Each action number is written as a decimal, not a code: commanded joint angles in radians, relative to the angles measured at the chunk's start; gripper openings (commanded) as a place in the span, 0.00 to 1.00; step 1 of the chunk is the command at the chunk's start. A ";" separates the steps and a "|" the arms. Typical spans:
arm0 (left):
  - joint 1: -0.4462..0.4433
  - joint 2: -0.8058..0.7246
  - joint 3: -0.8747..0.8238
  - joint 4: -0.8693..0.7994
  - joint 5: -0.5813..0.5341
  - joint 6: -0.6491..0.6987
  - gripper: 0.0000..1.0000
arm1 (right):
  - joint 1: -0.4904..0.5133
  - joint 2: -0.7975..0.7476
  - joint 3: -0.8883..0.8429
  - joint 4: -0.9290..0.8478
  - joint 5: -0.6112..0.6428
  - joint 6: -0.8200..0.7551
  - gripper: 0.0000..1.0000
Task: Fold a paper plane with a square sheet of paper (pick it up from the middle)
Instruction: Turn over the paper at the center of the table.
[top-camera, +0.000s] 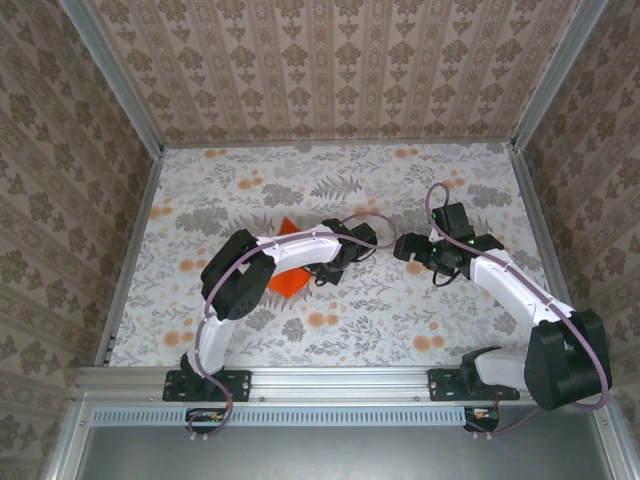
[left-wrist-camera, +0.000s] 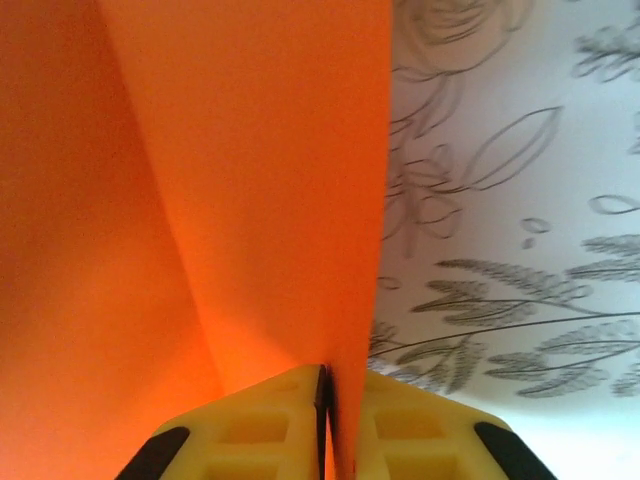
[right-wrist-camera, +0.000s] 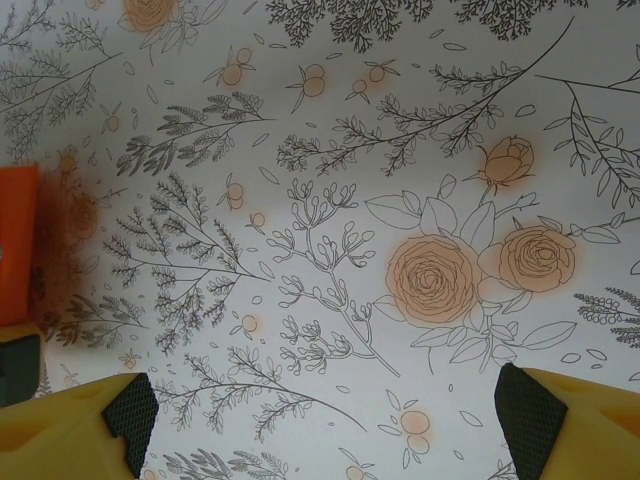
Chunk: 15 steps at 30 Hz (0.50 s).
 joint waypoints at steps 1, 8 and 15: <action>-0.005 -0.020 -0.009 0.052 0.093 -0.002 0.22 | -0.006 0.007 -0.011 -0.016 -0.005 0.015 0.91; -0.004 -0.155 -0.029 0.180 0.295 0.019 0.48 | -0.010 0.018 -0.009 -0.003 -0.027 0.025 0.91; 0.122 -0.385 -0.213 0.445 0.559 -0.022 0.68 | -0.010 0.002 0.006 0.044 -0.106 0.019 0.91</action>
